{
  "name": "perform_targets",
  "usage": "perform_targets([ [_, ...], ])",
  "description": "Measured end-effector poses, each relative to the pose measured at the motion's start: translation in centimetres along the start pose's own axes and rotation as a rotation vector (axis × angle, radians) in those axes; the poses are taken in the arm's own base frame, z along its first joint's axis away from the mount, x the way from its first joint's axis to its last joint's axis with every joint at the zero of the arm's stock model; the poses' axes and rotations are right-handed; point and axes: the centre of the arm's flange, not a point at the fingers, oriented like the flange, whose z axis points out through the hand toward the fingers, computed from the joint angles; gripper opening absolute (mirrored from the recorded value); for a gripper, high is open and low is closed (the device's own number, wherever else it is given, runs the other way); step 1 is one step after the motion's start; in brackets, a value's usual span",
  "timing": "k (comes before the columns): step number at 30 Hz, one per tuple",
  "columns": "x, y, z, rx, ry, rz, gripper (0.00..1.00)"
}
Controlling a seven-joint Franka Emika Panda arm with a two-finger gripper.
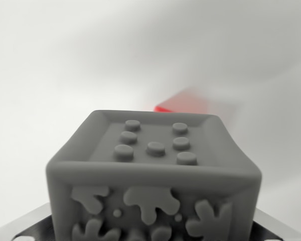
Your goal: Destack cube
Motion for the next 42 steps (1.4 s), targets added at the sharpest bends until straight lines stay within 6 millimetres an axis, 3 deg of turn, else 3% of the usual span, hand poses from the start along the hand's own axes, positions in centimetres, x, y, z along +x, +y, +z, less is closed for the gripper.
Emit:
perform_targets([
  [42,1.2,-5.1,4.1,0.002,0.002,-0.380,0.00],
])
